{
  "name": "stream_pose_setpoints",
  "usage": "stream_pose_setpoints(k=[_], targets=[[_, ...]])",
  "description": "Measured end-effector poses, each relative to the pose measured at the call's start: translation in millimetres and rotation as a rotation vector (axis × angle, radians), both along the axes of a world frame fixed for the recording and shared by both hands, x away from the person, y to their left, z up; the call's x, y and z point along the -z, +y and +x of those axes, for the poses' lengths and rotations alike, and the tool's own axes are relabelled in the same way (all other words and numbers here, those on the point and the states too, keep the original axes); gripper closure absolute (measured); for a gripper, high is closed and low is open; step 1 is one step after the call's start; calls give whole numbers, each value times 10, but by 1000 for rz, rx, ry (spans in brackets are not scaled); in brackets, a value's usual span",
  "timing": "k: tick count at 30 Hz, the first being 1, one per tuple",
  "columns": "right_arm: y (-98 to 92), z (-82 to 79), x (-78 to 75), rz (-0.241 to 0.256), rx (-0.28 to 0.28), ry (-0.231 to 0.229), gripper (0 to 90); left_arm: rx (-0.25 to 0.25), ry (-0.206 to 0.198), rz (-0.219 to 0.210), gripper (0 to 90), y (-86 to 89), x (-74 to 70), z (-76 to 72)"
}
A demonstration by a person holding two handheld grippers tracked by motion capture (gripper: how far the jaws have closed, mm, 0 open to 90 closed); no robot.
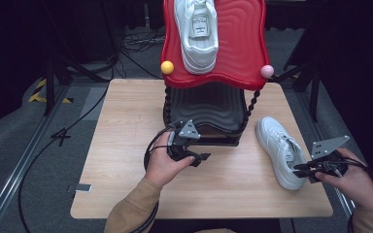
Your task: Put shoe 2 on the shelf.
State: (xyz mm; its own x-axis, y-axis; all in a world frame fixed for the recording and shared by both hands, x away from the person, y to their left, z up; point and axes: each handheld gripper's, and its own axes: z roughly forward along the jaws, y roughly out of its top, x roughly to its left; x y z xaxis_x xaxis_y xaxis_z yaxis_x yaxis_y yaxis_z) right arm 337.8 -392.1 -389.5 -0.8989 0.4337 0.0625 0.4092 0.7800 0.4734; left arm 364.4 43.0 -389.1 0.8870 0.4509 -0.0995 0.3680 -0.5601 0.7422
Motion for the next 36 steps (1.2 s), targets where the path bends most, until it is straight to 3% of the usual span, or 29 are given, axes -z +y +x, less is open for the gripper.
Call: stream_pose_setpoints(k=[5,6,10,14,23,27,33,36], targets=[[130,9,25,16,-14,17,768,-2,5,0,313,7,9,3],[133,11,25,11,12,29,732,-1,6,-1,312,7,11,3],[153,17,49,14,8,47,696,1,9,6,312,0,21,8],[275,71,144,-81,6,86,675,6,16,14,311,-15,28,5],[400,129,278,-183,-28,154,694,7,11,20,313,-22,22,-16],[483,162,337,-258,-43,199,706,0,12,24,313,3,30,-17],[473,186,347,-281,-54,218,738,1,12,22,312,6,26,-27],[460,184,351,-254,-38,240,757,-2,14,26,312,19,30,-25]])
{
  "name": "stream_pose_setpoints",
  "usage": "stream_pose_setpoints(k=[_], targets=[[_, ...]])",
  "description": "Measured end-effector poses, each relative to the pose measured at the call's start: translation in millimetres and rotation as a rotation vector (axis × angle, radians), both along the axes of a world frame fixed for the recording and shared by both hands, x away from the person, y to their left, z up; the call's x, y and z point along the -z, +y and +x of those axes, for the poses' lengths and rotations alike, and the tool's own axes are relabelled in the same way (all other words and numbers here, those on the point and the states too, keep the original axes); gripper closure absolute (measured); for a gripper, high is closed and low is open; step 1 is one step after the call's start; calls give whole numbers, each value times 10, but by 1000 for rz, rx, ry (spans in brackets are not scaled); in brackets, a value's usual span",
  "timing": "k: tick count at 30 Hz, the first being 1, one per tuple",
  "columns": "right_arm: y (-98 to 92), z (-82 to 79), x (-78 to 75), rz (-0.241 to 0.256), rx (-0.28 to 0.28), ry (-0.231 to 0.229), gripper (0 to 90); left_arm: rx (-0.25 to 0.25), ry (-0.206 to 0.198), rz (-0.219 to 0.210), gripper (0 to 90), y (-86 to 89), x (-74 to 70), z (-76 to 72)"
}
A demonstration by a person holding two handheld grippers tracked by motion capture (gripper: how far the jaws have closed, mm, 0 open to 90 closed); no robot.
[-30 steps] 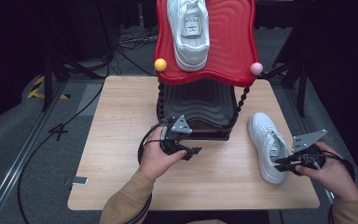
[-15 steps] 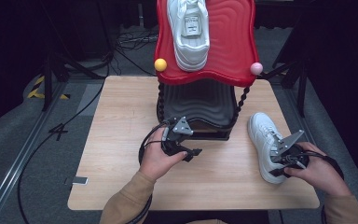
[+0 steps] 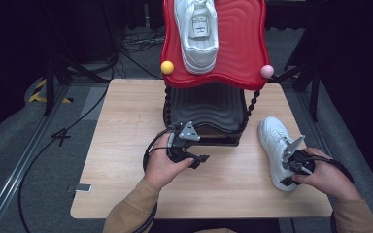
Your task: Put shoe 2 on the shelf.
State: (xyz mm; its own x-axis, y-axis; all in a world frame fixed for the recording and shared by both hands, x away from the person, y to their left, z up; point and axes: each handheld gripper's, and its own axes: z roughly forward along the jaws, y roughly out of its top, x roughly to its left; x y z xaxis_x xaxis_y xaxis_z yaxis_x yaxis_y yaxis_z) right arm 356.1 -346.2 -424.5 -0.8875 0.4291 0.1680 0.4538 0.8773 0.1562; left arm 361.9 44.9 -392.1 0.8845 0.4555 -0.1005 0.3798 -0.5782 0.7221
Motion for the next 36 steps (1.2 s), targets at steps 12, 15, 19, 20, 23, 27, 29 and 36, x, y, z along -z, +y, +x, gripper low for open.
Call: stream_pose_setpoints(k=[12,15,19,20,23,27,29,36], targets=[[-20,4,-20,31,26,-2,772,-8,-2,-4,312,40,-14,-4],[-19,12,-48,51,39,-17,771,-8,-2,-9,312,46,-18,-5],[-30,32,-116,97,69,-25,769,-11,6,-27,313,65,-29,4],[-30,32,-116,97,69,-25,769,-11,6,-27,313,65,-29,4],[-43,45,-174,134,88,-27,768,-12,1,-29,313,86,-44,0],[-8,67,-296,149,86,-13,762,-16,-8,-41,312,119,-79,-8],[15,69,-346,141,83,-17,761,-13,-10,-41,312,131,-90,-8],[74,93,-582,129,53,-37,759,-8,4,-42,313,115,-63,-20]])
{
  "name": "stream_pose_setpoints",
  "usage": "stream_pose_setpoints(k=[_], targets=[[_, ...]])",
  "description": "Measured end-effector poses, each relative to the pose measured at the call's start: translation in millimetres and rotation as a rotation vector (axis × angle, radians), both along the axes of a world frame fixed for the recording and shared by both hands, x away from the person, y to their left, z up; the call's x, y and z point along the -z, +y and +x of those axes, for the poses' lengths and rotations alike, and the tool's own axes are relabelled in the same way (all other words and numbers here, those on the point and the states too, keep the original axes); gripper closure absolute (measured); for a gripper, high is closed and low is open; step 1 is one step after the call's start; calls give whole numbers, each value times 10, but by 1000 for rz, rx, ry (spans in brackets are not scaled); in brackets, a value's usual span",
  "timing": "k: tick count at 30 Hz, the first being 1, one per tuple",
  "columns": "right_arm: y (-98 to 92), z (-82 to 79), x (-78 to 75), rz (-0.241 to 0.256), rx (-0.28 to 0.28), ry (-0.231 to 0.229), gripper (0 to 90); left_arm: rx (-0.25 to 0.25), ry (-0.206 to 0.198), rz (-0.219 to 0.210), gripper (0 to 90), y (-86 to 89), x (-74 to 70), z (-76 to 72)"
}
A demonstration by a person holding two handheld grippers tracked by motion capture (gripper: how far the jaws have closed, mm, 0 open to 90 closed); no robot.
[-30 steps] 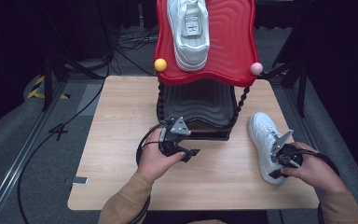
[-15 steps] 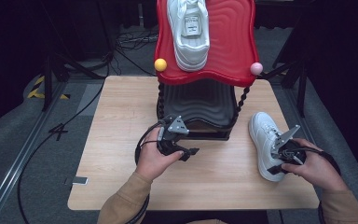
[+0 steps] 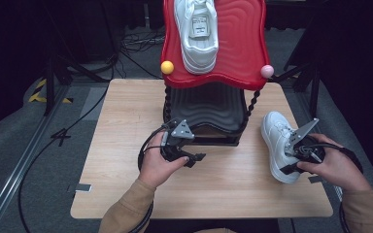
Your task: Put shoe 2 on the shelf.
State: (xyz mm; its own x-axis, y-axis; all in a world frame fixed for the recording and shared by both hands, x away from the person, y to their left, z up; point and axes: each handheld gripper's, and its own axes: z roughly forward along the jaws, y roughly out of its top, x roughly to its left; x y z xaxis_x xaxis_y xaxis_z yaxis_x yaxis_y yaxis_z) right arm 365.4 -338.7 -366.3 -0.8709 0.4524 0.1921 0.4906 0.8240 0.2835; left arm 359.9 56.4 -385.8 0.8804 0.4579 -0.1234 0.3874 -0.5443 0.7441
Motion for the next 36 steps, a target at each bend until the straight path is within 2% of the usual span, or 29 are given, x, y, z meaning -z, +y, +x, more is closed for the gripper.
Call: stream_pose_setpoints(k=[5,9,11,12,13,14,16,18,23,26,36], targets=[[46,17,-183,-3,-14,-17,758,10,0,5,312,-15,-8,-10],[77,37,-357,-15,-31,-41,757,-5,2,-9,312,-3,-9,-16],[81,43,-403,-8,-37,-44,757,-4,4,-5,313,9,-4,-12],[90,57,-496,1,-45,-51,756,-7,5,-8,313,13,-1,-14],[90,57,-496,1,-45,-51,756,-7,5,-8,313,13,-1,-14],[107,70,-601,9,-50,-61,756,-9,5,-12,313,20,0,-17],[116,77,-648,11,-55,-65,756,-7,5,-14,313,20,0,-18],[153,94,-784,3,-67,-85,757,-4,9,-13,313,16,6,-29],[185,118,-907,-12,-77,-104,757,1,17,-3,313,-15,46,-45],[216,157,-1074,-18,-83,-124,756,2,18,0,313,-16,49,-61],[274,229,-1443,-32,-93,-169,757,-2,19,1,313,10,49,-89]])
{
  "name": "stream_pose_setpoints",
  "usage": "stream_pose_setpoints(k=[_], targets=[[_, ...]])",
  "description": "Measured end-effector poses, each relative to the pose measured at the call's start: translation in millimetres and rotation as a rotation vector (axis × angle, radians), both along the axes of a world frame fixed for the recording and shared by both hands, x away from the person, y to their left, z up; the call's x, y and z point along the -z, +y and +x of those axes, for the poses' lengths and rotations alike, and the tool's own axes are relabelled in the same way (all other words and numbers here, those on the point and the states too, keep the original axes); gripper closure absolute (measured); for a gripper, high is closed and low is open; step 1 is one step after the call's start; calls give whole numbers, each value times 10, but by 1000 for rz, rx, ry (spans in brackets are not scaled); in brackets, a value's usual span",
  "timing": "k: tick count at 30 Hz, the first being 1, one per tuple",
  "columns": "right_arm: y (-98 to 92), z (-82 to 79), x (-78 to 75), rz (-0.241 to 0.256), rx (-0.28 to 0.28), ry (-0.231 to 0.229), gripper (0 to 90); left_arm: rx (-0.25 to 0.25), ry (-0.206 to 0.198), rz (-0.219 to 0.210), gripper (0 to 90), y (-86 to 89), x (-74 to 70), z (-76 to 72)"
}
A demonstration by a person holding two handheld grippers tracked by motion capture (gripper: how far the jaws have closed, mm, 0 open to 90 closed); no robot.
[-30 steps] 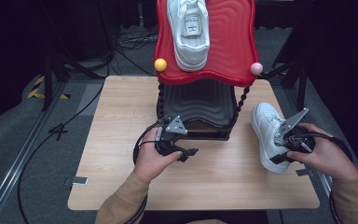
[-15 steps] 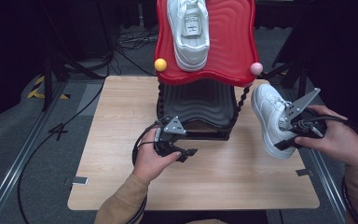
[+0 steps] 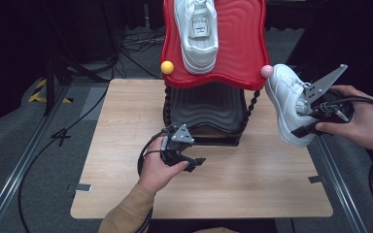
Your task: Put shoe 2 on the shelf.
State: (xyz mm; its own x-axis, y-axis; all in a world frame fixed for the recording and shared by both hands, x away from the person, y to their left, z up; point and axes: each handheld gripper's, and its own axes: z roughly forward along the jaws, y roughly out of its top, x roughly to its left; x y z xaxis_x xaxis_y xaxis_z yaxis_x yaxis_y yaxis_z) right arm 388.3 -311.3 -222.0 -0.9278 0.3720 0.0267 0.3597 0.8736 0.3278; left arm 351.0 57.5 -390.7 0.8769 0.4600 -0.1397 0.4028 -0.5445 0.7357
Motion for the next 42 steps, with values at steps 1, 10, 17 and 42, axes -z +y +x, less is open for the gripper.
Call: stream_pose_setpoints(k=[1,10,17,42], targets=[[4,12,-42,5,-1,-8,757,0,0,0,313,5,-2,0],[47,81,-326,-3,8,-43,757,6,-3,-9,313,7,-19,17],[110,147,-572,-1,13,-77,757,11,-4,-18,313,11,-23,38],[522,264,-1263,29,-7,-197,758,25,-22,-33,312,30,-103,27]])
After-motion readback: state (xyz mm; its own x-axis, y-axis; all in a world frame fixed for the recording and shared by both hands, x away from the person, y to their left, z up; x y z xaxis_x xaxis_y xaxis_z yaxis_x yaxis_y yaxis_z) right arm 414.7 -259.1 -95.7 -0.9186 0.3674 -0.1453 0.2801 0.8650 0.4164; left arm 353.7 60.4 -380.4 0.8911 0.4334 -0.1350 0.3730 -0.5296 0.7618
